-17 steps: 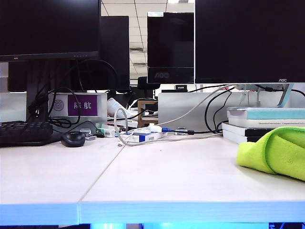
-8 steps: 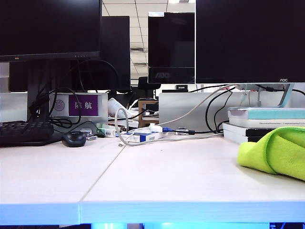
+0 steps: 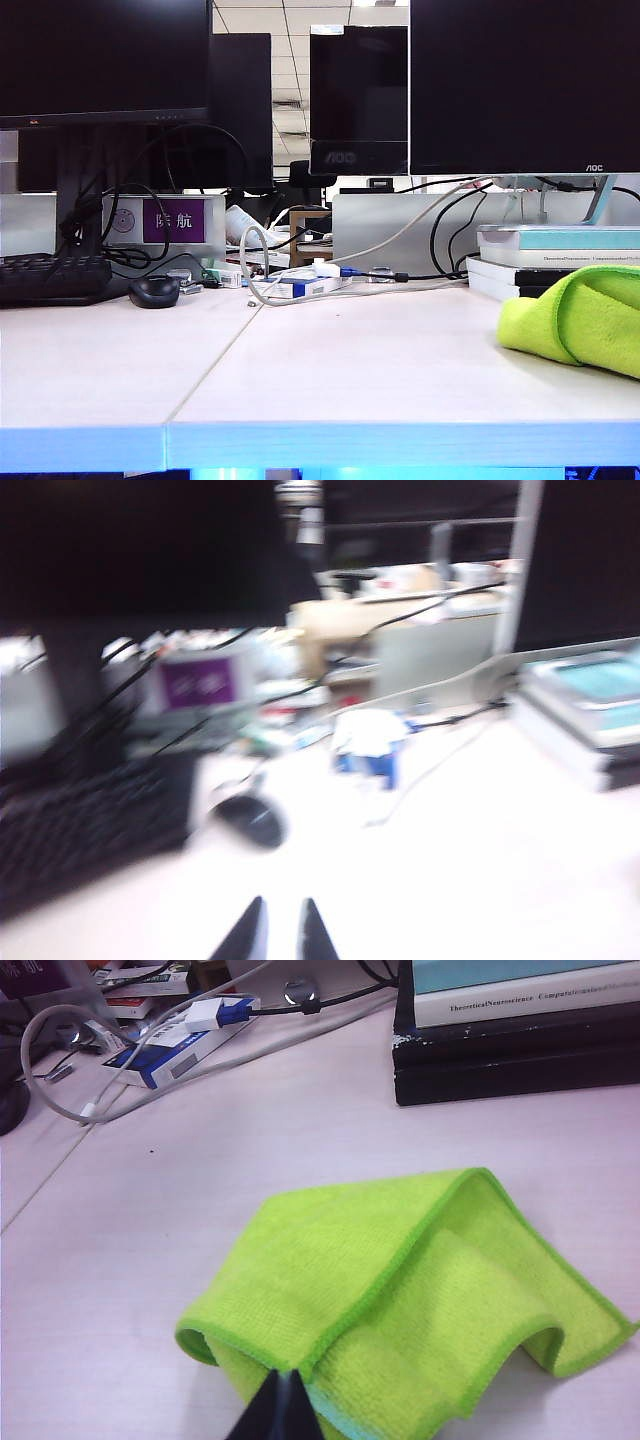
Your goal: Wipe the table from left to right using the rag.
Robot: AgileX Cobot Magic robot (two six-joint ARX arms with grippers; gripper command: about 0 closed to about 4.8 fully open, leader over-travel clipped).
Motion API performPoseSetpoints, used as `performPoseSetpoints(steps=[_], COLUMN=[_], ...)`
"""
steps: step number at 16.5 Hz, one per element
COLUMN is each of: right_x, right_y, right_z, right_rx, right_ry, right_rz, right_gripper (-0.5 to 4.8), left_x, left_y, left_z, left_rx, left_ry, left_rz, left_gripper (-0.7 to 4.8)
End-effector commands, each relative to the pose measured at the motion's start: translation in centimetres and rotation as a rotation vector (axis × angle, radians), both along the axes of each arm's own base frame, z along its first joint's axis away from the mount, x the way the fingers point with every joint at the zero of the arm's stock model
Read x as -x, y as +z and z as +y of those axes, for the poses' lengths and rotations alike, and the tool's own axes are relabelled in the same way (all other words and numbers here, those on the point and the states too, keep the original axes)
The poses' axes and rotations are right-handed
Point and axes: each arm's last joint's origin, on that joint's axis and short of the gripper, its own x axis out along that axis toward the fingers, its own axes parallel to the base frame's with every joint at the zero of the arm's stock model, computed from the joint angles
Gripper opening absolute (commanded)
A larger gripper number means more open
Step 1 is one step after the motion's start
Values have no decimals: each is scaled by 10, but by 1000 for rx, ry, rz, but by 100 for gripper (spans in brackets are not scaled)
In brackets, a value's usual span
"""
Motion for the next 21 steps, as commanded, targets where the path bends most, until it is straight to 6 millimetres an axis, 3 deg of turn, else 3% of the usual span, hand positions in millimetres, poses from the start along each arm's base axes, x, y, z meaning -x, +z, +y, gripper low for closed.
performPoseSetpoints(steps=[1, 4, 7, 12, 18, 21], right_x=[0, 0, 0, 1, 1, 1], right_y=[3, 3, 2, 1, 1, 1], right_z=[0, 0, 0, 0, 0, 0], right_rx=[-8, -8, -6, -4, -4, -4], right_ry=[3, 3, 3, 2, 2, 2], right_rz=[-19, -19, -11, -3, -3, -3], right_gripper=[-5, -5, -5, -5, -5, -5], left_x=[1, 4, -10, -23, -37, -39], left_y=[-39, -84, -114, -139, -194, -199], left_z=[5, 8, 8, 12, 10, 10], left_rx=[47, 116, 99, 90, 54, 52], left_ry=[49, 36, 71, 198, 205, 203], left_rz=[-8, -21, 21, 39, 190, 179], left_gripper=[51, 51, 51, 51, 46, 48])
